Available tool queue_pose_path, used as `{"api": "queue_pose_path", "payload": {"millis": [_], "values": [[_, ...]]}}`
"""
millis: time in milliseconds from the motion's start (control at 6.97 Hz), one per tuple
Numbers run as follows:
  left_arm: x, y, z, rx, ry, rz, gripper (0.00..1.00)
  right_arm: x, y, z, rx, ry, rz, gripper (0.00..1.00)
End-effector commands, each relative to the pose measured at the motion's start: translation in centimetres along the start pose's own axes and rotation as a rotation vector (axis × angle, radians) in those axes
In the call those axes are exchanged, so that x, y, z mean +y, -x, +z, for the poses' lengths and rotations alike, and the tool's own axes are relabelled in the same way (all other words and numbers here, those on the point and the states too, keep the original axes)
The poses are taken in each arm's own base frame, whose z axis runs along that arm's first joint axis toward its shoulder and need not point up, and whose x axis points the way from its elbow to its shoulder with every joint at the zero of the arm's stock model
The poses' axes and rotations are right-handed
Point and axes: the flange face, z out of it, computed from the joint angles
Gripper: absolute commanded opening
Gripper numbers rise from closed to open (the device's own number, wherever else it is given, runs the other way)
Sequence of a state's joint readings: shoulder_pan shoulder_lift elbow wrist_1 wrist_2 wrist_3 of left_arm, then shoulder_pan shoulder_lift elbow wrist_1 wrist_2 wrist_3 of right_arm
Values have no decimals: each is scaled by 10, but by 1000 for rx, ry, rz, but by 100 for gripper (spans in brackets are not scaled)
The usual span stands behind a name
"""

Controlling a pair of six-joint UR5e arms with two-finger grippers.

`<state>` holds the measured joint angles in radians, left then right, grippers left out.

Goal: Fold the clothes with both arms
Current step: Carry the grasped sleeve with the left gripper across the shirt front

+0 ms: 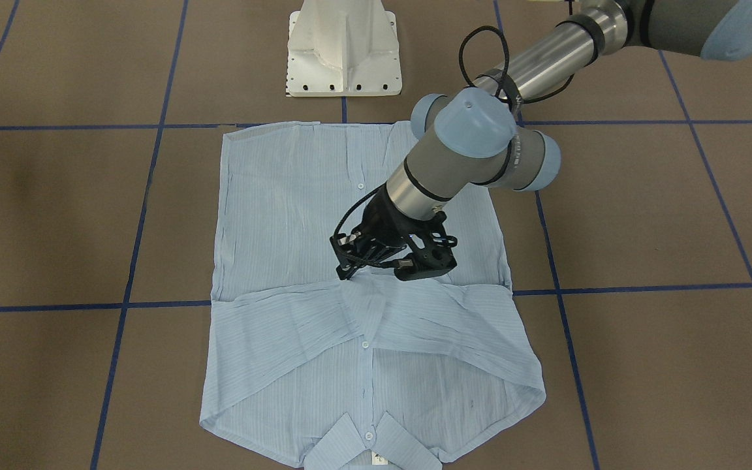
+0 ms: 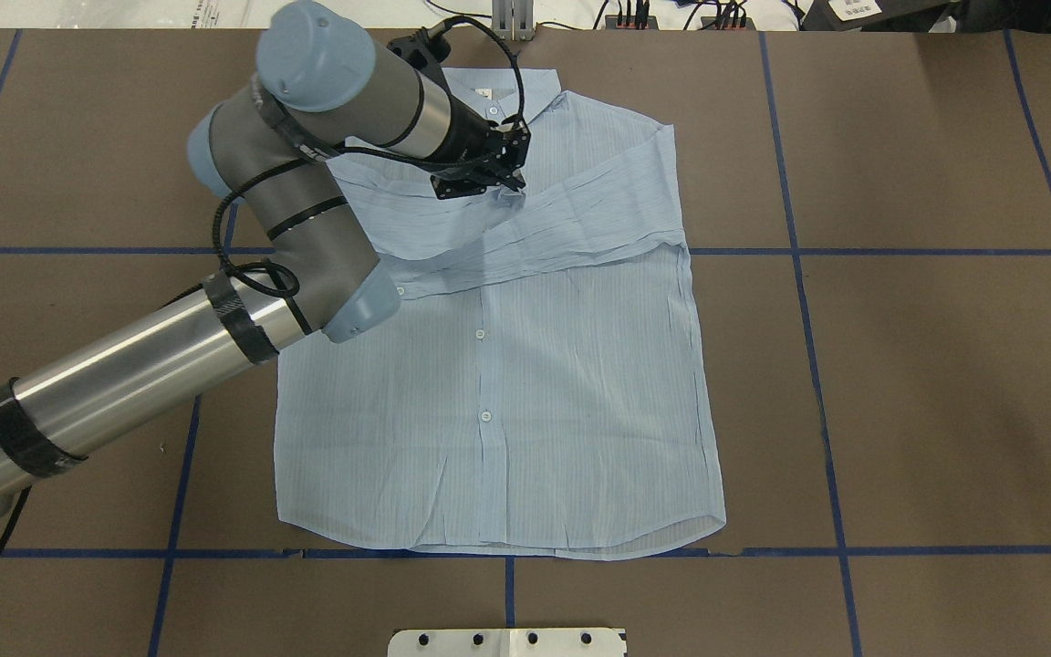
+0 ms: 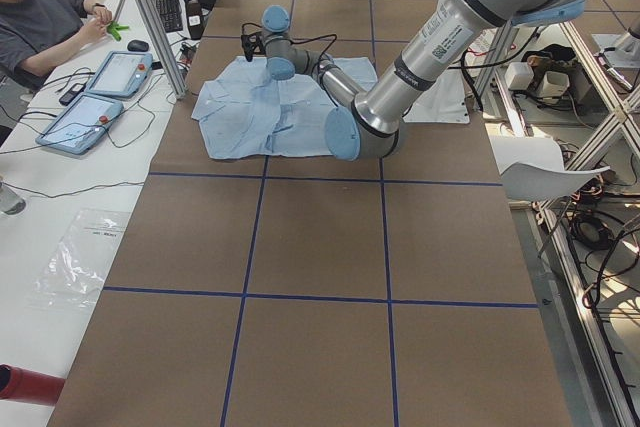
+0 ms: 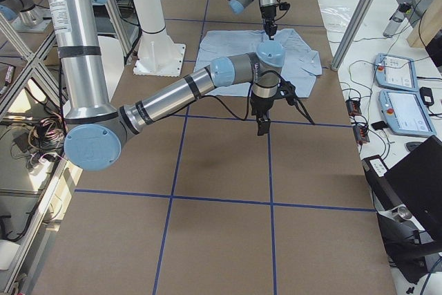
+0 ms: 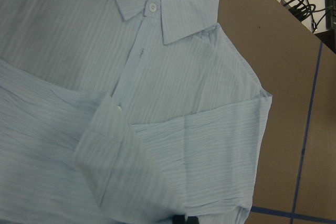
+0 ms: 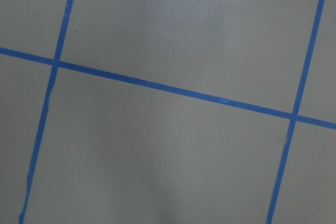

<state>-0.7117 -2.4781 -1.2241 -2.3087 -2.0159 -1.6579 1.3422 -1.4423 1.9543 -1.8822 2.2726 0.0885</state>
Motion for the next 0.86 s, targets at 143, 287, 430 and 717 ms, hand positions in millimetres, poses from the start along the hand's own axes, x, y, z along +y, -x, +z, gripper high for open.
{"api": "queue_pose_path", "payload": {"millis": [143,287,430,717], "values": [[74,-8,56,-1,24,38,0,1,-3,3,0,7,5,100],[96,-10,69,16,56,53,26,2,-3,4,1,8,6,100],[114,-13,74,33,78,86,99,2,-3,4,0,8,6,100],[125,-13,66,30,111,229,100,4,-1,1,-1,2,5,100]]}}
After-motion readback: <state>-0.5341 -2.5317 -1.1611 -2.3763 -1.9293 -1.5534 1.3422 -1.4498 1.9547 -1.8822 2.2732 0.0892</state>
